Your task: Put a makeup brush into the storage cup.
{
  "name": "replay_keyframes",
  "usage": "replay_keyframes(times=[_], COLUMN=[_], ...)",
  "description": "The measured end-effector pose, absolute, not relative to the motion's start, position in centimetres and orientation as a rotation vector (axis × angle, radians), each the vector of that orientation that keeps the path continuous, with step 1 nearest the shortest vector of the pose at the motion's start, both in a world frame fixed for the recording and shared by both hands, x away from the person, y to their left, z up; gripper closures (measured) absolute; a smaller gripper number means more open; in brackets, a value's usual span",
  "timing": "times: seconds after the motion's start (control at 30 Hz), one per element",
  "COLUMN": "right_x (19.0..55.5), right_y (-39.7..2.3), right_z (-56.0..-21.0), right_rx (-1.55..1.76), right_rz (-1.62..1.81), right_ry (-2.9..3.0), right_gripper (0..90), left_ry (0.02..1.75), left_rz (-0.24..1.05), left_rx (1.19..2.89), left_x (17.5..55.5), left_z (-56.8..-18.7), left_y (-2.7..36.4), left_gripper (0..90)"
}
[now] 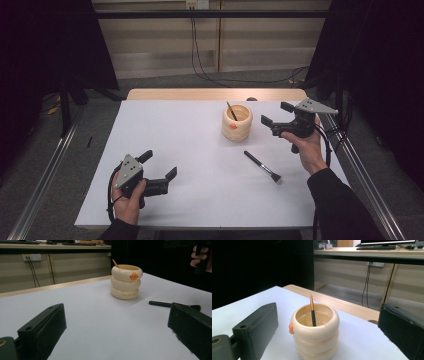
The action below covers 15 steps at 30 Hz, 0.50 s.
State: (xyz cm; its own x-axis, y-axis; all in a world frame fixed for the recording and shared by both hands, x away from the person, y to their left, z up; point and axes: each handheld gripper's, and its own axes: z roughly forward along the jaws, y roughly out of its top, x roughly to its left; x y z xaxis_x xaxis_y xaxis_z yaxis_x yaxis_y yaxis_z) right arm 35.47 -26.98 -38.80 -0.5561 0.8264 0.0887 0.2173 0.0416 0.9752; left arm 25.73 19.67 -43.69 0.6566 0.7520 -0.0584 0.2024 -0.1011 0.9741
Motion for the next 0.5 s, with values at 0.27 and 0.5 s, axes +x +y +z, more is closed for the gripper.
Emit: replay_keyframes(times=[0.27,0.5], right_x=[33.9,32.5], right_y=[-27.4,-27.7], right_z=[-39.4,-39.8], right_rx=[1.053,1.047], right_rz=[1.558,1.55], right_ry=[1.813,1.81], right_gripper=[2.1,2.9], left_ry=[0.795,0.802], left_rz=[0.557,0.564], left_rx=[1.643,1.638], left_x=[25.7,25.7], left_z=[-43.7,-43.7], left_y=[19.7,19.8], left_gripper=[1.6,1.6])
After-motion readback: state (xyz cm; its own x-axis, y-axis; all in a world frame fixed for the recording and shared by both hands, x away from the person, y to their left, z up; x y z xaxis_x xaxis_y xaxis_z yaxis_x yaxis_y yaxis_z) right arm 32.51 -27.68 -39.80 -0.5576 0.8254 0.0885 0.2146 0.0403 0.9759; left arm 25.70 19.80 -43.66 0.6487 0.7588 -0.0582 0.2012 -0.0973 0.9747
